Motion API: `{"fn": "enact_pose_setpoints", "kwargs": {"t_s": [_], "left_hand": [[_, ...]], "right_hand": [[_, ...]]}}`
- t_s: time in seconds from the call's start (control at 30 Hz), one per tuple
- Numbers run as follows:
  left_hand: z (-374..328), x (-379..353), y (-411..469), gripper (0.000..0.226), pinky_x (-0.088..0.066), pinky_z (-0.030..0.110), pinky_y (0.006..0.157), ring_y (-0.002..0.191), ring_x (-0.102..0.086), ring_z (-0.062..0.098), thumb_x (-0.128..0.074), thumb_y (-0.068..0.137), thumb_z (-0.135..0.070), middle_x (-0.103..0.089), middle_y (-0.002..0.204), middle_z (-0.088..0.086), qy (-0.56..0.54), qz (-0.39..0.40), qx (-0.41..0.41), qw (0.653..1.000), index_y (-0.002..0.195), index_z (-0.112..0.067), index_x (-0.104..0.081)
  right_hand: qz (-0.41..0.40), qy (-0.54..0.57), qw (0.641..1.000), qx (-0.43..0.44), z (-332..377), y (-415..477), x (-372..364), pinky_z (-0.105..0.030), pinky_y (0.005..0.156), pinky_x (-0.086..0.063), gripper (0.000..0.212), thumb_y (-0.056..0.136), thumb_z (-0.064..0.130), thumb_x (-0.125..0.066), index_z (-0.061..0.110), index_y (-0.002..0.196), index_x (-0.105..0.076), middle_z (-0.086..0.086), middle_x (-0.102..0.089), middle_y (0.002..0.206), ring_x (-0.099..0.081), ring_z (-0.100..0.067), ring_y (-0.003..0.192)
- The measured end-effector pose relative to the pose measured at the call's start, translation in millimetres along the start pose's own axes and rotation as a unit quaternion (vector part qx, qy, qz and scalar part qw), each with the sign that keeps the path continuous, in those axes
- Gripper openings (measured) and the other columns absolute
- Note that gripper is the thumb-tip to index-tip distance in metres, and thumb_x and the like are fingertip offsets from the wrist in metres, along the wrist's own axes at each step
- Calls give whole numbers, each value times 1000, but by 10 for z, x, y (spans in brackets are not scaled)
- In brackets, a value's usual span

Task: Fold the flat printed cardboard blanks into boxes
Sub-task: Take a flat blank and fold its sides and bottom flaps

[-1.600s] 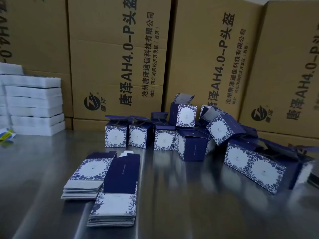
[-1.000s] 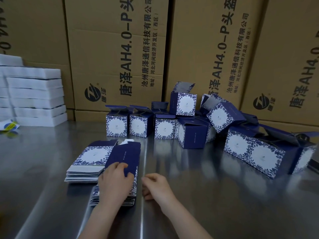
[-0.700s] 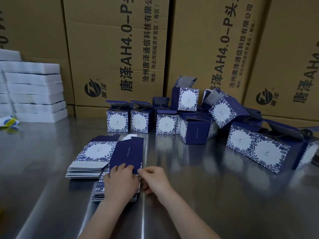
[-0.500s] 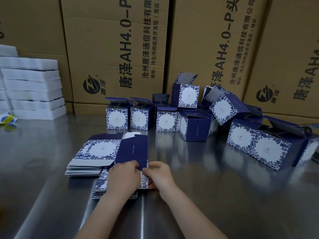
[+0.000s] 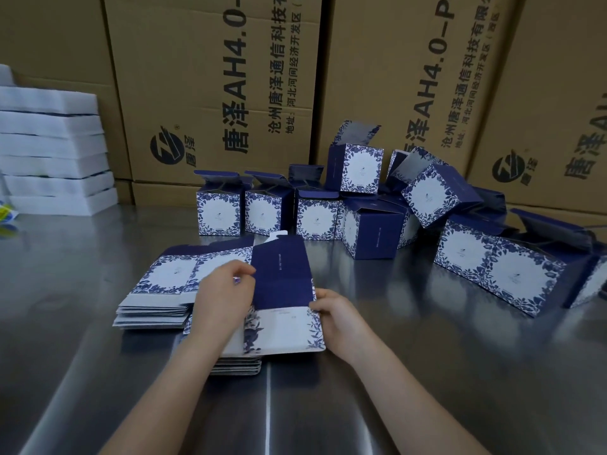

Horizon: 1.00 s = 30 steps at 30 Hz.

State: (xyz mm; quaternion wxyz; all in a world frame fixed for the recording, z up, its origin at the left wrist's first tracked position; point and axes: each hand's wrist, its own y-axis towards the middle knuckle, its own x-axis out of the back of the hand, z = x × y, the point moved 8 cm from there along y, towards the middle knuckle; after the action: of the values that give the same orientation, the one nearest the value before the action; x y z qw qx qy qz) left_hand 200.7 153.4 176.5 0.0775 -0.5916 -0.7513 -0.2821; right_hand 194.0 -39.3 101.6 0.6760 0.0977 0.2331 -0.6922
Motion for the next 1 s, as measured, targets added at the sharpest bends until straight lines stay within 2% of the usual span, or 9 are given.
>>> {"fn": "enact_pose_setpoints", "kwargs": {"t_s": [0.17, 0.27, 0.4, 0.47, 0.63, 0.77, 0.8, 0.87, 1.0], "left_hand": [[0, 161, 148, 29, -42, 47, 95, 115, -53, 36, -57, 88, -12, -62, 126, 9, 87, -99, -10, 991, 113, -20, -67], [125, 104, 274, 47, -36, 50, 104, 128, -42, 39, -59, 89, -14, -45, 142, 15, 50, -79, 45, 995, 136, -14, -51], [242, -59, 366, 61, -42, 43, 99, 118, -49, 31, -57, 93, -19, -43, 139, 9, -99, -25, 108, 989, 148, -14, -31], [247, -132, 364, 59, -44, 38, 90, 106, -52, 25, -56, 94, -18, -51, 122, 2, -148, -14, 122, 981, 148, -17, -32], [251, -224, 361, 54, -48, 39, 98, 101, -55, 19, -57, 92, -10, -51, 104, -12, -202, -22, 98, 974, 143, -20, -44], [279, -289, 364, 60, -44, 6, 73, 81, -54, -20, -57, 91, 0, -51, 99, -24, -231, -12, 85, 969, 146, -18, -41], [272, -310, 364, 62, -45, 6, 78, 88, -56, -19, -57, 90, 2, -57, 108, -19, -234, -4, 80, 969, 145, -18, -40], [266, -342, 367, 66, -49, 29, 99, 111, -58, 6, -59, 87, 4, -58, 129, -3, -242, 7, 71, 968, 145, -21, -38], [261, -379, 363, 71, -48, 42, 101, 120, -54, 18, -63, 86, 1, -52, 138, -1, -228, 2, 44, 973, 144, -29, -35]], "right_hand": [[-1, 34, 999, 36, 111, 17, 269, -39, 75, -57, 37, 88, -13, -34, -2, 114, -58, -20, -72, 99, -71, -31, 84], [6, 24, 998, 51, 199, 40, 364, -44, 81, -55, 38, 90, -10, -35, 0, 120, -56, -21, -71, 108, -69, -33, 91], [9, 15, 996, 83, 337, 64, 465, -43, 83, -55, 36, 91, -10, -36, 2, 120, -56, -17, -70, 111, -68, -31, 93], [9, 8, 995, 97, 389, 78, 513, -42, 82, -55, 36, 91, -10, -37, 4, 119, -56, -16, -70, 113, -68, -30, 94], [12, -3, 991, 136, 527, 104, 615, -37, 76, -55, 45, 91, -13, -36, 11, 125, -53, -12, -70, 113, -70, -26, 90], [-2, -35, 987, 158, 632, 95, 676, -33, 68, -57, 46, 91, -14, -38, 13, 125, -53, -11, -71, 112, -71, -25, 91], [-9, -41, 986, 164, 658, 90, 694, -33, 68, -56, 46, 90, -14, -38, 13, 124, -54, -12, -71, 113, -70, -26, 92], [-25, -54, 983, 176, 700, 86, 722, -32, 68, -56, 46, 89, -15, -38, 11, 123, -55, -12, -70, 114, -70, -26, 93], [-57, -81, 974, 203, 772, 79, 738, -32, 67, -55, 43, 86, -16, -38, 9, 117, -56, -7, -74, 101, -71, -21, 85]]}}
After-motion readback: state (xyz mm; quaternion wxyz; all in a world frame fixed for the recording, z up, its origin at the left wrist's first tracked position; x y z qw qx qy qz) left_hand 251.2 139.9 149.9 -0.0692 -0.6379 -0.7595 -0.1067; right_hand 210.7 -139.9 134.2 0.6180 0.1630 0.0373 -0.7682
